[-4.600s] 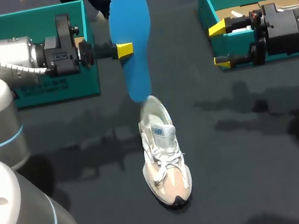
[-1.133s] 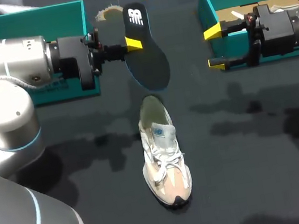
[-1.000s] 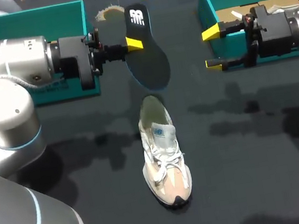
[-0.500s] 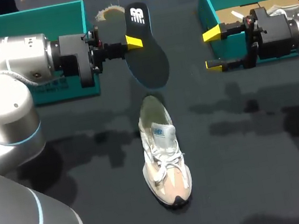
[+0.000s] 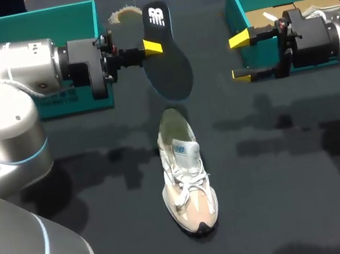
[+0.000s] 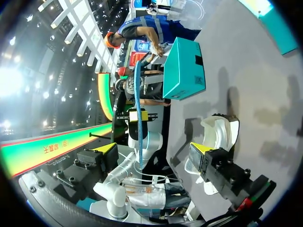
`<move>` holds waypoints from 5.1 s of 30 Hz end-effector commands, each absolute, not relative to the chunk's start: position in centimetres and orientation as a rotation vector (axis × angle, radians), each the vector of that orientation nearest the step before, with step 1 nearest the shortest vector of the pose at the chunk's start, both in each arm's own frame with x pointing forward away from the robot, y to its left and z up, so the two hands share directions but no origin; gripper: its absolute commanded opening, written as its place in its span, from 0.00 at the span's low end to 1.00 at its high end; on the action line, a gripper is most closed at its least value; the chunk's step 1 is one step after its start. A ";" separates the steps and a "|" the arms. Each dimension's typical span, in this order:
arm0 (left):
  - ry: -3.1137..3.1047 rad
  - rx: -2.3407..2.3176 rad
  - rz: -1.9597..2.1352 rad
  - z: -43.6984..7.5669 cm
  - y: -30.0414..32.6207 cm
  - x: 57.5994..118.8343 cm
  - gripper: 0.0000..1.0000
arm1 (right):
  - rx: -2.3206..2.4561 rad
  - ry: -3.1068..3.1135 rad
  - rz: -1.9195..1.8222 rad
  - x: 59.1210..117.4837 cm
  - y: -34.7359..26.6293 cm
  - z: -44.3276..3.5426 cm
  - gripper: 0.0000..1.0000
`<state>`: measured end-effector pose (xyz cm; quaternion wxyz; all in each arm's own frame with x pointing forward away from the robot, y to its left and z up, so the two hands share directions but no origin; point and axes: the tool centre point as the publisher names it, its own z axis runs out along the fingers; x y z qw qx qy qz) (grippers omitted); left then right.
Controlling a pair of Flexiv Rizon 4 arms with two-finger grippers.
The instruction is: Take the shoe out of the shoebox, open the shoe tongue, remove and reinsert the insole, then place the shoe into the shoebox
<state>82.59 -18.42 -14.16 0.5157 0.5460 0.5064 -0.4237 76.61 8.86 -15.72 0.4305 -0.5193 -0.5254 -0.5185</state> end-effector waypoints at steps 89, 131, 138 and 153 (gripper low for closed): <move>1.201 1.286 -1.084 -15.0 -21.5 81.6 1.00 | -1.172 -1.400 -1.288 77.3 16.9 -16.9 0.00; 2.429 0.991 -0.903 -16.3 -14.4 77.5 1.00 | -0.993 -1.664 -1.385 77.8 16.8 -18.5 0.00; 2.573 0.813 -0.960 -17.8 -13.6 77.5 1.00 | -1.021 -1.671 -1.416 77.8 16.6 -18.7 0.00; 2.970 0.348 -0.542 -23.7 -10.2 76.1 1.00 | -1.045 -1.674 -1.545 80.0 18.4 -20.6 0.00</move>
